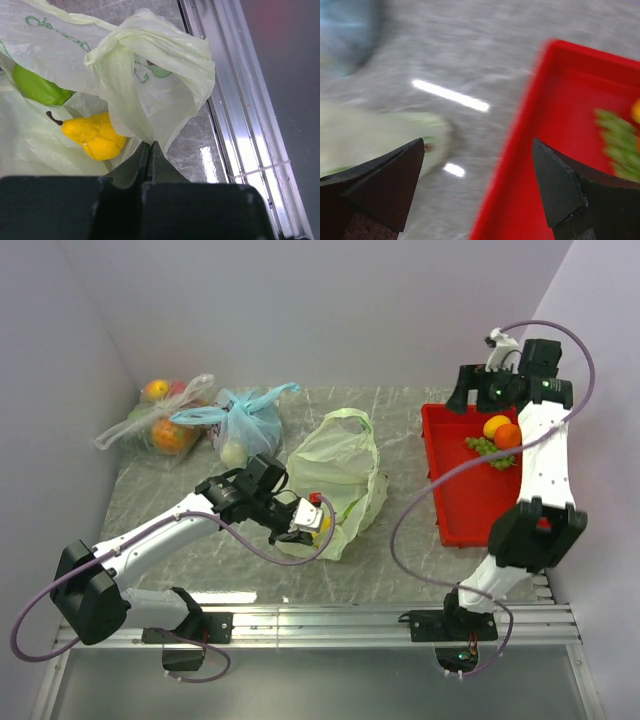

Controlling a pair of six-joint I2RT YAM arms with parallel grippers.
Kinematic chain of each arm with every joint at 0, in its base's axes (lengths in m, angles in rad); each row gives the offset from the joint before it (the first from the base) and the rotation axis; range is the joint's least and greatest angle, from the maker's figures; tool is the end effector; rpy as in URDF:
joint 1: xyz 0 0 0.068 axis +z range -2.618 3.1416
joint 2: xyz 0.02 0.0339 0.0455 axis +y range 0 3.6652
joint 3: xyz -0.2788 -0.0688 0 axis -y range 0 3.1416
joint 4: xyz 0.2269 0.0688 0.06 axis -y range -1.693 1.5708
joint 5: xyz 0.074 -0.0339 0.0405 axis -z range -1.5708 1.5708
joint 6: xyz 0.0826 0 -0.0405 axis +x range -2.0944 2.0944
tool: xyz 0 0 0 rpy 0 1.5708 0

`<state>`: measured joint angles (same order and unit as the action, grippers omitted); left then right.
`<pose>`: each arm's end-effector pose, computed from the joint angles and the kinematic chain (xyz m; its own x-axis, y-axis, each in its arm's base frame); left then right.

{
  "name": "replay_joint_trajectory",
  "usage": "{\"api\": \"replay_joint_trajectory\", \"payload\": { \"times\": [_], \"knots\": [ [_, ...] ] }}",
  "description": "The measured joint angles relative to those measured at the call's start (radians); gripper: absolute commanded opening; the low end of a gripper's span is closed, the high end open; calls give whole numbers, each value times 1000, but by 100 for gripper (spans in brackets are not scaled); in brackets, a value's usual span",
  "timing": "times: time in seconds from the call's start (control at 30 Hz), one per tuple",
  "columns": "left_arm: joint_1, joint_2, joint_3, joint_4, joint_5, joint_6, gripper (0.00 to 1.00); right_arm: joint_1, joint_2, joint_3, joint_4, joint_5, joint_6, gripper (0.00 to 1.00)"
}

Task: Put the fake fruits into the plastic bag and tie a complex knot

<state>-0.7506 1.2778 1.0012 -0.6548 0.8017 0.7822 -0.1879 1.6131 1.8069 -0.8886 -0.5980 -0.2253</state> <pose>0.1442 -0.2157 0.2707 0.1391 0.5406 -0.8297 0.9725 -0.2325 0.0116 0.3547 -0.0201 0.4035 -0.5526 -0.0829 -0.8293 -0.4042 0.8969 0.1797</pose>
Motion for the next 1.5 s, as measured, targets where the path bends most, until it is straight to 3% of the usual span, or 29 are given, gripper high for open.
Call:
{"api": "replay_joint_trajectory", "payload": {
  "times": [0.13,0.37,0.67,1.1,1.2,1.43,1.5],
  "knots": [
    [0,-8,-3,8,-2,-15,0,-101,209,114,-5,198,-35,96],
    [0,-11,-14,15,-3,-19,0,-146,541,319,16,522,-43,97],
    [0,-12,-35,34,-3,-19,0,-146,591,268,104,782,-94,97],
    [0,-15,-74,67,6,-38,0,-144,702,250,202,843,-138,95],
    [0,-15,-74,67,7,-38,0,-143,707,250,208,845,-143,90],
    [0,-14,-72,67,6,-38,0,-142,689,200,245,832,-134,56],
    [0,-14,-69,66,6,-38,0,-142,664,185,240,814,-128,52]
  ]
}}
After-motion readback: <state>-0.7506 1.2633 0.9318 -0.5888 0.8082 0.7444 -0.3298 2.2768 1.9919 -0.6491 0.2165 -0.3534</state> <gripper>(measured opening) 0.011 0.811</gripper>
